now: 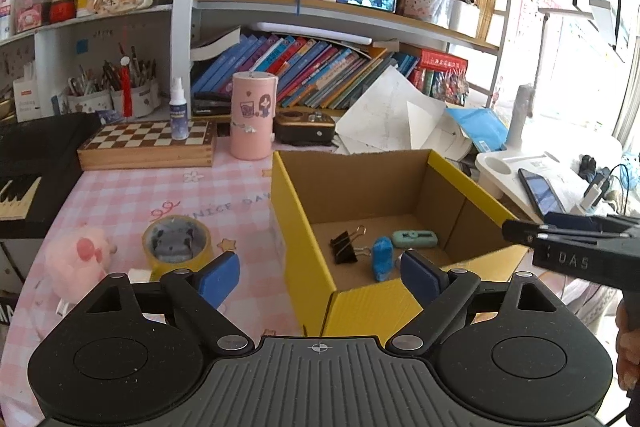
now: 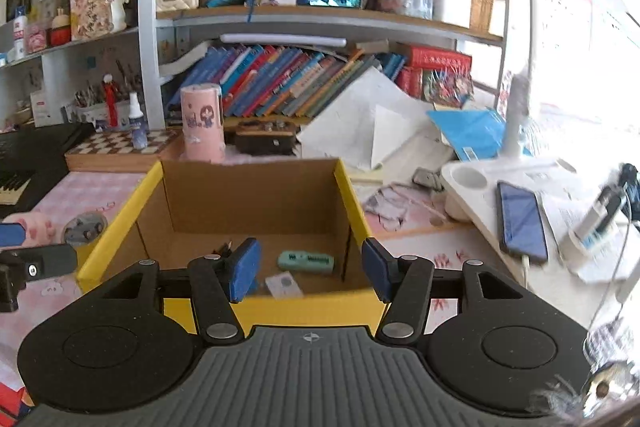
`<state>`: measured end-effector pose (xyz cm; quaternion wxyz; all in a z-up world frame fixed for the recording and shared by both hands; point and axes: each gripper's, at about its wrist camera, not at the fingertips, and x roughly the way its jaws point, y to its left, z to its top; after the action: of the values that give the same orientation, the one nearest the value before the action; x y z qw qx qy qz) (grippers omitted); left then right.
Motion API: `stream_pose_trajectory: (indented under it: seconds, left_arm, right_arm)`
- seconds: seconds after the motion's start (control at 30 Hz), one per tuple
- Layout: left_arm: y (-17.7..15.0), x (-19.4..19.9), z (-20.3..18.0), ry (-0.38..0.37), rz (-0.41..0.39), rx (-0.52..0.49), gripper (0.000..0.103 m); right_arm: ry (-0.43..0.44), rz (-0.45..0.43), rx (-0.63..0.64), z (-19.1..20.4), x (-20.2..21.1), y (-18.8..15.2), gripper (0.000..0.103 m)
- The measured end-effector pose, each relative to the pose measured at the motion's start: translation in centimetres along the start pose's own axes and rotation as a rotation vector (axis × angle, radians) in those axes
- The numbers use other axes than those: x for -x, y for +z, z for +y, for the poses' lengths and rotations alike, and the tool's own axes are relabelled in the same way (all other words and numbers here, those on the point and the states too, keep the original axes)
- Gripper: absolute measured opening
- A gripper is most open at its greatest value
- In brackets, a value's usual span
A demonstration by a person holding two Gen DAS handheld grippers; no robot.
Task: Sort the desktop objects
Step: 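Raise both open tools out of the yellow box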
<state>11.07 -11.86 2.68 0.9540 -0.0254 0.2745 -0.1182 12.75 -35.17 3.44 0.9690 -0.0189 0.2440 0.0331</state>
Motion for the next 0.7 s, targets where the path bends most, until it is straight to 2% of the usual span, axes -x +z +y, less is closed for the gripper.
stream_pose_trajectory:
  seconds: [0.7]
  left_arm:
    - [-4.1,4.1,2.9,-0.028,0.068,-0.014,0.09]
  right_arm:
    - [-0.015,0.132,-0.041,5.4,3.9,-5.3,0.055]
